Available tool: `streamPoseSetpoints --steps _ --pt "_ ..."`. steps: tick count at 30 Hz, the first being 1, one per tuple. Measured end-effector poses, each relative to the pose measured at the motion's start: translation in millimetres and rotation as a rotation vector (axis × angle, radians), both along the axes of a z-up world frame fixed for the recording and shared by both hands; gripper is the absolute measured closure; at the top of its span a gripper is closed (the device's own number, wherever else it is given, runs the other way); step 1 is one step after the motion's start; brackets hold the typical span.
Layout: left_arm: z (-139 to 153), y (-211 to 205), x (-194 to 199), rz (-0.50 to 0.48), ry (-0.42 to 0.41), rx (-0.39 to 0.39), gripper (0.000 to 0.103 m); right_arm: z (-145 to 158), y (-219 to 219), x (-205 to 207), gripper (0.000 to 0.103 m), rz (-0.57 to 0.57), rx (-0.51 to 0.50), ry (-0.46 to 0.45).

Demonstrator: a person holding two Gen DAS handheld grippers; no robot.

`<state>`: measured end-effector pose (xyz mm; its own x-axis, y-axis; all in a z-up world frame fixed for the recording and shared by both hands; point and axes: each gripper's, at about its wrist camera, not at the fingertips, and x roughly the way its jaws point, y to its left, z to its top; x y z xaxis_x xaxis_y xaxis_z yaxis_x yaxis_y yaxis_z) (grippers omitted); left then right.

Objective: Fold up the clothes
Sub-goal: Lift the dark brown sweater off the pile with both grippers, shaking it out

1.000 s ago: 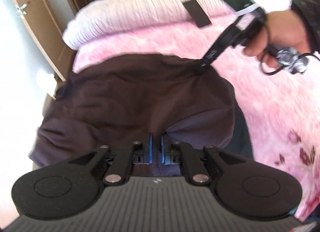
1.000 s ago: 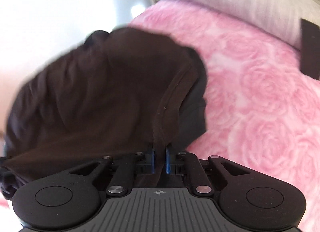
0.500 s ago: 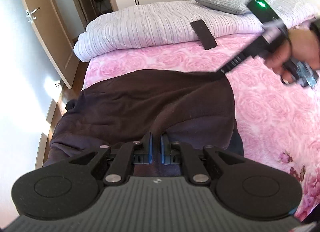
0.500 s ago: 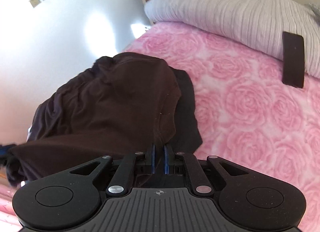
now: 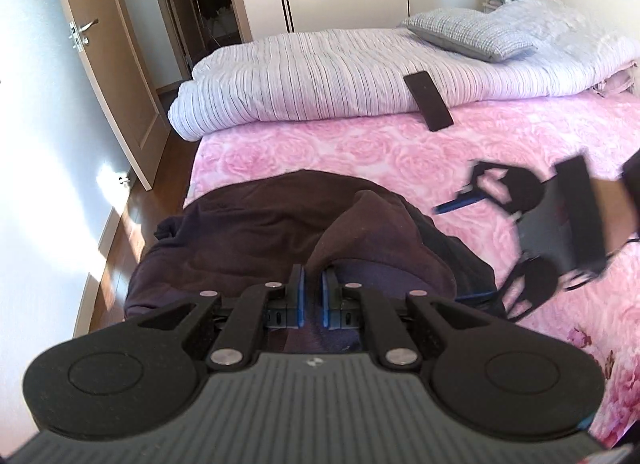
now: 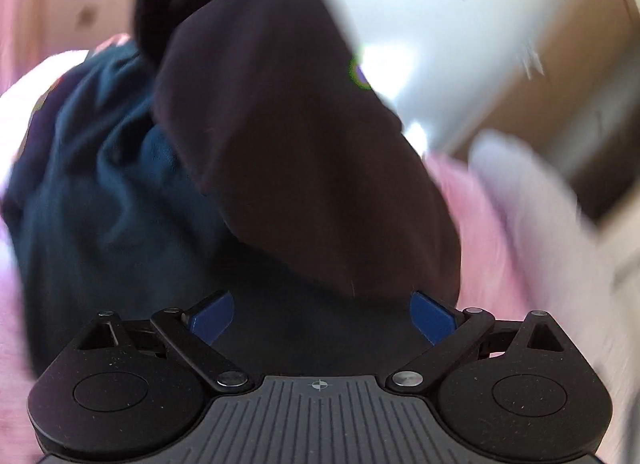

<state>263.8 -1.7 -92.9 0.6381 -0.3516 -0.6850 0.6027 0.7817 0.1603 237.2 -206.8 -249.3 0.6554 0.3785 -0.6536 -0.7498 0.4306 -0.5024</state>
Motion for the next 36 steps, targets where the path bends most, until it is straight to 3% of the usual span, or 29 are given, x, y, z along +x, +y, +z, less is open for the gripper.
streamPoseSetpoints --steps 5,7,8,9,10,13,18,25,28,31,33,35,36 --pt "9 10 -3 -0.012 -0.028 -0.005 0.097 -4 45 32 0.005 0.060 0.030 -0.203" --pt "14 14 -4 -0.008 -0.046 -0.003 0.097 4 56 45 0.008 0.077 0.045 -0.200" --pt "18 15 -5 -0.005 -0.058 -0.004 0.097 13 57 51 0.016 0.078 0.064 -0.179" --pt "22 17 -7 0.001 -0.075 -0.007 0.097 25 57 57 0.062 0.060 0.071 -0.165" --pt "28 17 -8 0.008 -0.096 -0.011 0.097 37 57 62 0.097 0.041 0.078 -0.151" --pt "53 14 -11 0.020 -0.165 -0.041 0.097 85 43 69 0.098 -0.016 0.130 -0.145" --pt "117 -13 -32 -0.027 -0.320 -0.090 0.099 190 -10 49 0.099 -0.113 0.224 -0.243" --pt "224 -65 -117 -0.136 -0.563 -0.196 0.103 313 -84 -53 0.101 -0.188 0.327 -0.355" --pt "249 -94 -160 -0.202 -0.598 -0.207 0.103 349 -122 -109 0.101 -0.263 0.370 -0.379" --pt "244 -126 -195 -0.274 -0.554 -0.211 0.103 379 -154 -167 0.101 -0.361 0.359 -0.396" --pt "213 -153 -217 -0.331 -0.495 -0.197 0.095 389 -183 -201 0.101 -0.447 0.352 -0.382" --pt "176 -182 -239 -0.393 -0.429 -0.181 0.061 384 -213 -245 0.100 -0.527 0.319 -0.367" --pt "155 -198 -249 -0.431 -0.382 -0.175 0.059 377 -229 -269 0.100 -0.565 0.303 -0.355"
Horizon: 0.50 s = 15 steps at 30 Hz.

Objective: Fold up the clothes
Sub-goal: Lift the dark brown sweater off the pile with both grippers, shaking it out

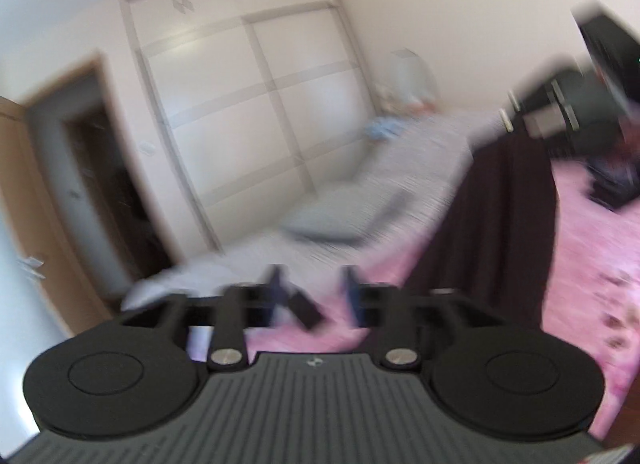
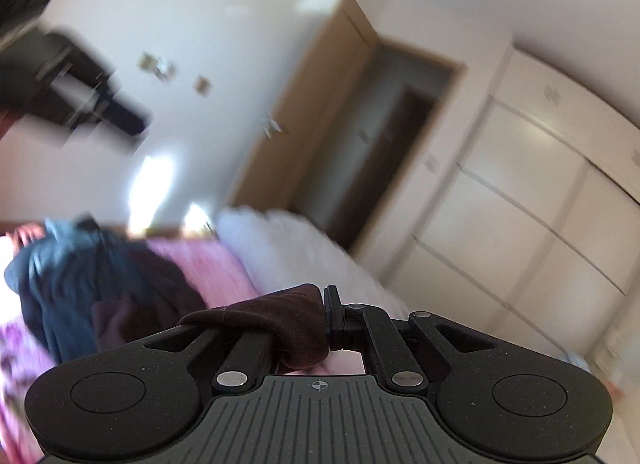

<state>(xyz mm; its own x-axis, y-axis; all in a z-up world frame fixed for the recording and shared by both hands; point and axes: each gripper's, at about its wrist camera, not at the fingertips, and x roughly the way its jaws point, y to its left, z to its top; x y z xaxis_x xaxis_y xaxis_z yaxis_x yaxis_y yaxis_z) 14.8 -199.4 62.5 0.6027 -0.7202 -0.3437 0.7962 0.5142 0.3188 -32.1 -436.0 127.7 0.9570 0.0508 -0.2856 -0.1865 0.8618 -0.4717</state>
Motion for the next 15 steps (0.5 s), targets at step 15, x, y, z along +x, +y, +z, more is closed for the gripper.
streamPoseSetpoints --steps 15 --pt "-142 -203 -109 -0.574 0.183 0.072 0.033 11 -99 -107 0.100 -0.389 -0.036 0.096"
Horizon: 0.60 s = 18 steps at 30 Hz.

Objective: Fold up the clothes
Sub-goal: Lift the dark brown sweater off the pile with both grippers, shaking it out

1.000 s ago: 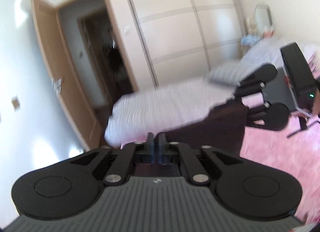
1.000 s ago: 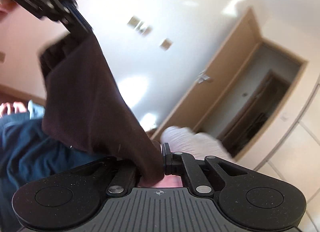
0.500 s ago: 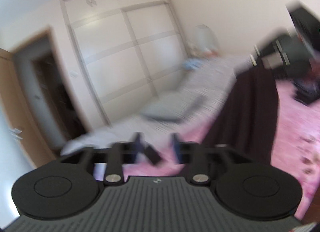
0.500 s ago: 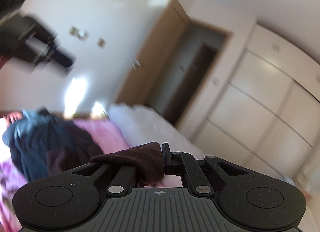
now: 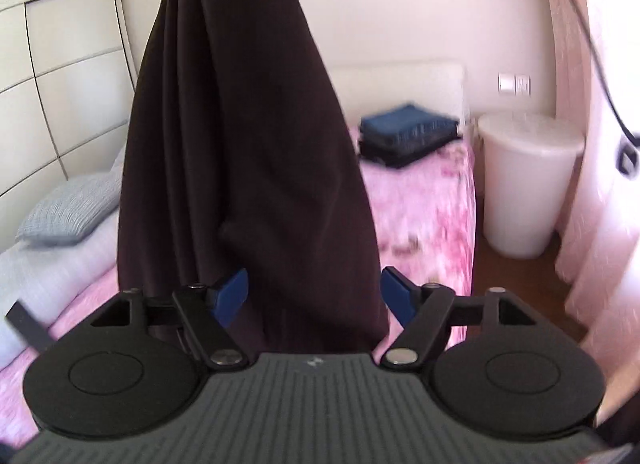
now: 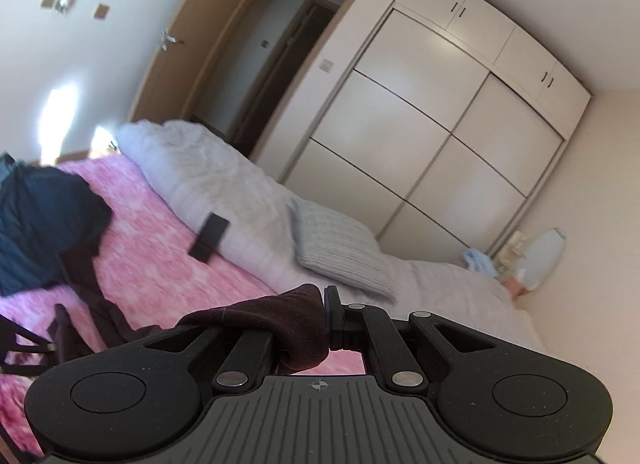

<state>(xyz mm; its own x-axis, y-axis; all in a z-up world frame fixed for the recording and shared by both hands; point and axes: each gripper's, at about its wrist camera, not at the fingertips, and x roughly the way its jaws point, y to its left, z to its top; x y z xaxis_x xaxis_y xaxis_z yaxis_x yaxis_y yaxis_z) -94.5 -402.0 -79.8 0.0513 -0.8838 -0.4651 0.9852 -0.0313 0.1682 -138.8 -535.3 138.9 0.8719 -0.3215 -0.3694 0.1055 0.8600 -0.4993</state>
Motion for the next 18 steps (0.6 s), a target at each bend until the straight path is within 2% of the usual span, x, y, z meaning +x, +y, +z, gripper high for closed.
streamPoseSetpoints --steps 2,3,5,10,15,18 --pt "2 -22 7 0.011 0.039 -0.020 0.035 2 -8 -8 0.100 -0.035 0.002 0.006" --pt "4 -32 14 0.005 0.059 -0.025 0.039 3 -11 -12 0.100 -0.056 0.005 0.004" --pt "9 -43 27 -0.019 0.081 -0.028 0.097 8 -17 -20 0.100 -0.101 0.017 -0.006" --pt "57 -20 82 -0.009 0.087 -0.113 0.097 32 -22 -31 0.100 -0.190 0.022 -0.053" --pt "138 35 146 0.036 0.027 -0.266 0.097 68 -9 -52 0.100 -0.207 0.028 -0.159" --pt "191 50 164 0.039 -0.047 -0.348 0.097 90 0 -63 0.100 -0.203 0.027 -0.255"
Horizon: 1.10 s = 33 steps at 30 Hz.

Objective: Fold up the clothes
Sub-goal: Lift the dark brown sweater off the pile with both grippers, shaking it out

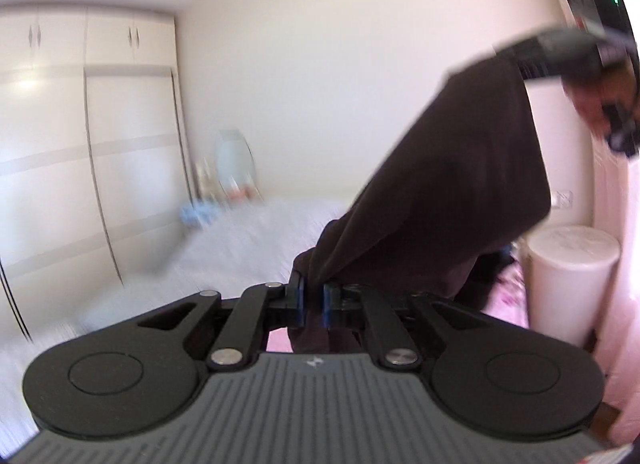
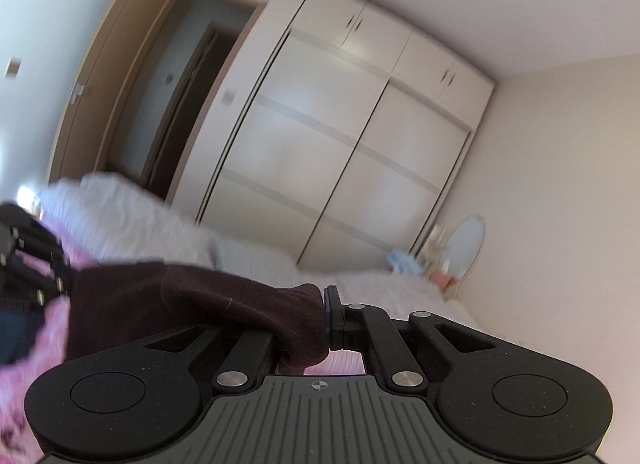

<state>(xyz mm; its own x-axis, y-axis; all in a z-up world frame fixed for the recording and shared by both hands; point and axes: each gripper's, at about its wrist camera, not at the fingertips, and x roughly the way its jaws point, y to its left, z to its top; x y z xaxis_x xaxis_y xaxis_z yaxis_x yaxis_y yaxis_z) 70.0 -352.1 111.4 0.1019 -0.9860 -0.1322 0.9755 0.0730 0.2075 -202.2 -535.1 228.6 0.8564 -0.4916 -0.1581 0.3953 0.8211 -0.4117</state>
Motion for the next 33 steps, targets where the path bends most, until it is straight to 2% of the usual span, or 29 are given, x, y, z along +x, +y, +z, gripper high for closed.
streamPoseSetpoints --steps 4,7,12,16,19,21,24,27,30,33 --pt "57 -1 0 -0.014 -0.079 -0.074 0.097 23 -5 -10 0.100 -0.030 -0.029 -0.111" --pt "74 -18 -11 -0.060 -0.055 -0.099 0.097 37 -25 -20 0.100 -0.072 -0.033 -0.168" --pt "67 -69 -50 -0.168 -0.003 -0.094 0.097 60 -69 -42 0.100 -0.142 -0.072 -0.213" --pt "70 -100 -76 -0.230 0.078 -0.109 0.097 77 -107 -50 0.100 -0.166 -0.169 -0.203" --pt "78 -119 -91 -0.230 0.152 -0.135 0.097 91 -138 -43 0.100 -0.125 -0.257 -0.196" --pt "89 -125 -94 -0.199 0.194 -0.154 0.097 101 -158 -36 0.100 -0.078 -0.303 -0.191" --pt "100 -135 -91 -0.096 0.255 -0.167 0.097 113 -182 -18 0.100 0.046 -0.366 -0.189" --pt "97 -146 -79 0.040 0.325 -0.154 0.097 115 -204 16 0.100 0.192 -0.362 -0.194" --pt "71 -156 -50 0.197 0.394 -0.086 0.097 83 -221 81 0.100 0.318 -0.334 -0.120" --pt "20 -170 -12 0.357 0.473 0.012 0.097 20 -240 164 0.100 0.425 -0.246 0.000"
